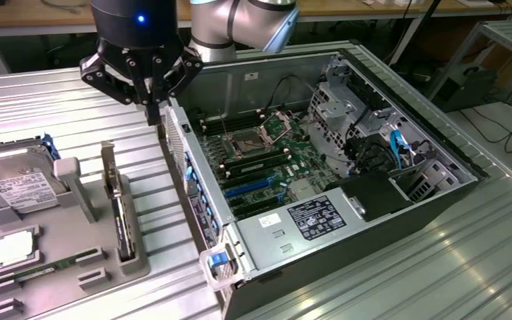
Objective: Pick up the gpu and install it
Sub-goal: 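Reach for the gpu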
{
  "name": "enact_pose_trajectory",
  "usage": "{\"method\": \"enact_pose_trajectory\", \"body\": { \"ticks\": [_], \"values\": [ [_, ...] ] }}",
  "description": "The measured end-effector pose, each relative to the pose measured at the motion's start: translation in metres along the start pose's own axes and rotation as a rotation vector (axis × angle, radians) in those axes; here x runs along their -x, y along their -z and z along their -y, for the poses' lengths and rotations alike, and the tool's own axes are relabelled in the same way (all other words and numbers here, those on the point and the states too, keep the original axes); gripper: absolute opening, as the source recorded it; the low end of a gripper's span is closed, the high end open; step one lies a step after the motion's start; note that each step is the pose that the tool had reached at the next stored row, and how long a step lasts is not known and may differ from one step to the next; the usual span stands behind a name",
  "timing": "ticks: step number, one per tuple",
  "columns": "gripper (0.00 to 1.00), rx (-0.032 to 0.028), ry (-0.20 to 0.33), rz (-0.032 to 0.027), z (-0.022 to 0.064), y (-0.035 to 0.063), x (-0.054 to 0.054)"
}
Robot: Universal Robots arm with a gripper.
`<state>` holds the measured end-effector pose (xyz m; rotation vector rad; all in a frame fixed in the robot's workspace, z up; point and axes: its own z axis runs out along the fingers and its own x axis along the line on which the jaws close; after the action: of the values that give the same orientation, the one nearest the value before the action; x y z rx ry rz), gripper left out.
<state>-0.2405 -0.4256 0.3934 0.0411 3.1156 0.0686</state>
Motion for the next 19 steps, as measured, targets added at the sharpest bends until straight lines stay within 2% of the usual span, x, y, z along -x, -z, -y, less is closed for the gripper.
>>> {"method": "enact_pose_trajectory", "body": {
  "ticks": [11, 19],
  "values": [
    [0.11, 0.0004, 0.017, -0.0008, 0.02, 0.0011, -0.013],
    [0.11, 0.0009, 0.032, -0.0013, 0.0274, 0.0015, -0.025]
  ]
}}
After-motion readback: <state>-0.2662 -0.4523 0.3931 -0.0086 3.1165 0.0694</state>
